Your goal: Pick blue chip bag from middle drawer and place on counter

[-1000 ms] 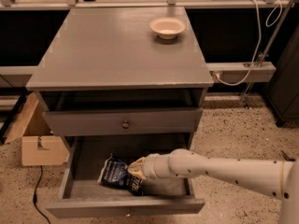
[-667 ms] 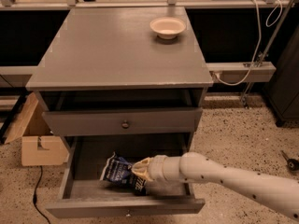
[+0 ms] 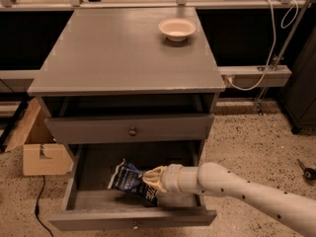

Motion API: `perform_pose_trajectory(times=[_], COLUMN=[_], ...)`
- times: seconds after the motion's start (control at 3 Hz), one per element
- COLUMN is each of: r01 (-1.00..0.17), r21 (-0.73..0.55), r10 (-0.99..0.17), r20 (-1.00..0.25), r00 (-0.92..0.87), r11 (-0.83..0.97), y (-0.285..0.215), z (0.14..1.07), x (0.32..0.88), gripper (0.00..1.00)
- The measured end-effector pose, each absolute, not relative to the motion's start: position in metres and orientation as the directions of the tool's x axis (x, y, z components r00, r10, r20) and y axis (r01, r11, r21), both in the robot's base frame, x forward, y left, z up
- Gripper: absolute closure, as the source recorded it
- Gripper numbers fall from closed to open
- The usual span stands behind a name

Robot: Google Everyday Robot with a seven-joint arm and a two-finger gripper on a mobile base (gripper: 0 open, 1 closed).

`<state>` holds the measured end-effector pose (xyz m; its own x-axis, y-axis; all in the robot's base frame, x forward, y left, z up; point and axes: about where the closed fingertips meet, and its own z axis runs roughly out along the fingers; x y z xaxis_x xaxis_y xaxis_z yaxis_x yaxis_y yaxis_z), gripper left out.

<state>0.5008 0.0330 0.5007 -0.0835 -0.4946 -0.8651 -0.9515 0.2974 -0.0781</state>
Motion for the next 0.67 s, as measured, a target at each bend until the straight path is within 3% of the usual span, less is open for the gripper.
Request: perform_pose_trajectory(times=[0.67], r01=[-0.93], r21=[-0.286], r10=[-0.453], r20=[-0.877], r00=[0.158], r11=[0.231], y=[0.016], z=[0.623], x=[0.495], gripper=[1.0])
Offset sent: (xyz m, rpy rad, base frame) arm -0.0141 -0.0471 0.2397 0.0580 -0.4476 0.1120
